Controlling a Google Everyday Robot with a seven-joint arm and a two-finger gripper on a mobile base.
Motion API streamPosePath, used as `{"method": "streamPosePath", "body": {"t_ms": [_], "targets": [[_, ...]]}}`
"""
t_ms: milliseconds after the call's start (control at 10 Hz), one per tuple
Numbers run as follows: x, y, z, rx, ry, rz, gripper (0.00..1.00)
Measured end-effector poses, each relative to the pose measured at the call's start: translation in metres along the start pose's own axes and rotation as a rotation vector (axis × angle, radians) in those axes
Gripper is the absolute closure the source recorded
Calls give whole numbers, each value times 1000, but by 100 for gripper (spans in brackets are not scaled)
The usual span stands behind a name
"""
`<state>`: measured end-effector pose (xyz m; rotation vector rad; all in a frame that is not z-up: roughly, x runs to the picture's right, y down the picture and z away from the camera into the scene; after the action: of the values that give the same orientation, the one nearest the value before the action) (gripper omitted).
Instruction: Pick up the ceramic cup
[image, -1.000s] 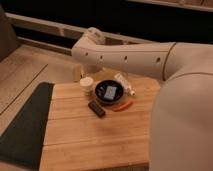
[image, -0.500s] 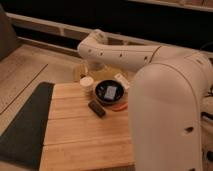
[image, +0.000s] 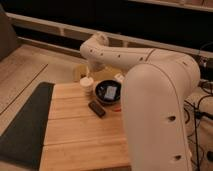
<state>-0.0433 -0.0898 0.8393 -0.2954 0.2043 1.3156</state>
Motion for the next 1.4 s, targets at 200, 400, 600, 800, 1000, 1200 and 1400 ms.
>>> {"method": "streamPosePath", "body": {"t_ms": [200,400,600,800,1000,1200,1400], "targets": [[0,0,0,-1,0,2,35],[-3,-4,13,-5,14,1,35],[-8,-4,29,-14,35,-7,35],[-14,-2,50,-31,58,-19,35],[-20,2,68,-62,76,-24,35],[-21,5,83,-83,95,-26,35],[-24,9,98,-110,111,-29,35]]}}
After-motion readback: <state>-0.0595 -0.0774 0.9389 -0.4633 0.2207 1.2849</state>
